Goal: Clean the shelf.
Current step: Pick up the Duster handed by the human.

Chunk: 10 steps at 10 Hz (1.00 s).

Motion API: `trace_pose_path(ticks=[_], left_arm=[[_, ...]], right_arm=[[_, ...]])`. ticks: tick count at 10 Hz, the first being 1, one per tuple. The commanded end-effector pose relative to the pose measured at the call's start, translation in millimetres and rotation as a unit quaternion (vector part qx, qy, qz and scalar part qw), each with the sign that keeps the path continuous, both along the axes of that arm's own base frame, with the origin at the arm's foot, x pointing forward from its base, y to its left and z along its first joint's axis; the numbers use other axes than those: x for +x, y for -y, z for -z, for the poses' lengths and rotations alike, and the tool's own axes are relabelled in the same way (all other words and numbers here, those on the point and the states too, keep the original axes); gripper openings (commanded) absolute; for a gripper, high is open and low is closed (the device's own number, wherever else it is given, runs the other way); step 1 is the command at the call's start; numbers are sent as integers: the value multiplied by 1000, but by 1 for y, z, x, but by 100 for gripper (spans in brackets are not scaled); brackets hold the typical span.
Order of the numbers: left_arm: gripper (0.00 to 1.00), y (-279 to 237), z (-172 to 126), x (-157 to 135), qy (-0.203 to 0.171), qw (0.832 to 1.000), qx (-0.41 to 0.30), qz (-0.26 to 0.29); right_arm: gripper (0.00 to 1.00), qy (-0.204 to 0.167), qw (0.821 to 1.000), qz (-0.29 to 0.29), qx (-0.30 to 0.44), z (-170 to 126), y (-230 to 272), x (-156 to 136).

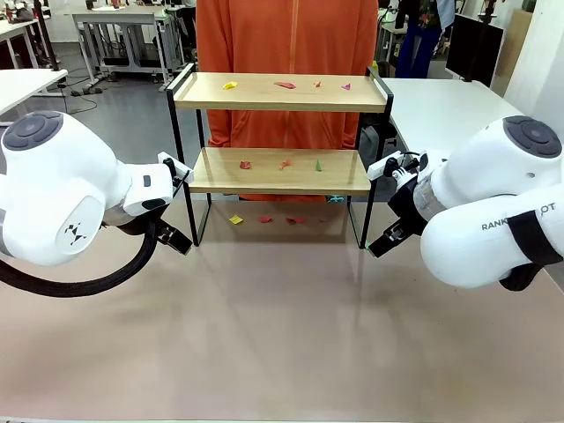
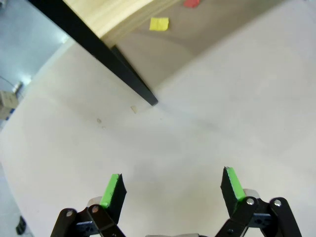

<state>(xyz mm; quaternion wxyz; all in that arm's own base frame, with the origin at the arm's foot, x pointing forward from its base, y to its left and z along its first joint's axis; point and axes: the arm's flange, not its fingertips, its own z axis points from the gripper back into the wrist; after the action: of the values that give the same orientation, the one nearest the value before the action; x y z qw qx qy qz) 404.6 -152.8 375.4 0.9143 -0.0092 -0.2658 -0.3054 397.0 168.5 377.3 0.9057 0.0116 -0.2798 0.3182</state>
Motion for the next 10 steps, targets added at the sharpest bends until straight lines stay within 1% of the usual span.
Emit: trace_pose_path(ticks=[1, 2, 3, 4, 5, 6, 7, 8, 9, 10], left_arm=[[100, -4, -48, 11, 7, 999, -2, 33], [100, -8, -76, 24, -20, 998, -15, 55], [100, -10, -92, 33, -62, 993, -28, 93], [100, -20, -103, 45, -92, 986, -28, 135], [100, -38, -113, 57, -131, 970, -57, 199], [100, -58, -119, 72, -136, 955, -78, 253], [100, -76, -118, 87, -149, 936, -106, 300], [100, -94, -112, 97, -151, 921, -128, 337], [100, -110, -103, 105, -143, 910, -145, 360], [100, -122, -95, 110, -121, 899, -171, 384]], right_arm=[[100, 18, 1000, 4, 24, -47, 8, 13], [100, 20, 999, -17, 24, -72, 23, 27], [100, 13, 998, -50, 41, -88, 40, 36], [100, 10, 996, -75, 57, -100, 60, 43], [100, 13, 991, -108, 79, -110, 81, 45], [100, 43, 982, -157, 96, -117, 108, 49], [100, 44, 967, -225, 114, -120, 132, 55], [100, 45, 964, -228, 133, -116, 153, 64], [100, 41, 956, -245, 154, -109, 171, 73], [100, 48, 952, -256, 163, -101, 183, 79]])
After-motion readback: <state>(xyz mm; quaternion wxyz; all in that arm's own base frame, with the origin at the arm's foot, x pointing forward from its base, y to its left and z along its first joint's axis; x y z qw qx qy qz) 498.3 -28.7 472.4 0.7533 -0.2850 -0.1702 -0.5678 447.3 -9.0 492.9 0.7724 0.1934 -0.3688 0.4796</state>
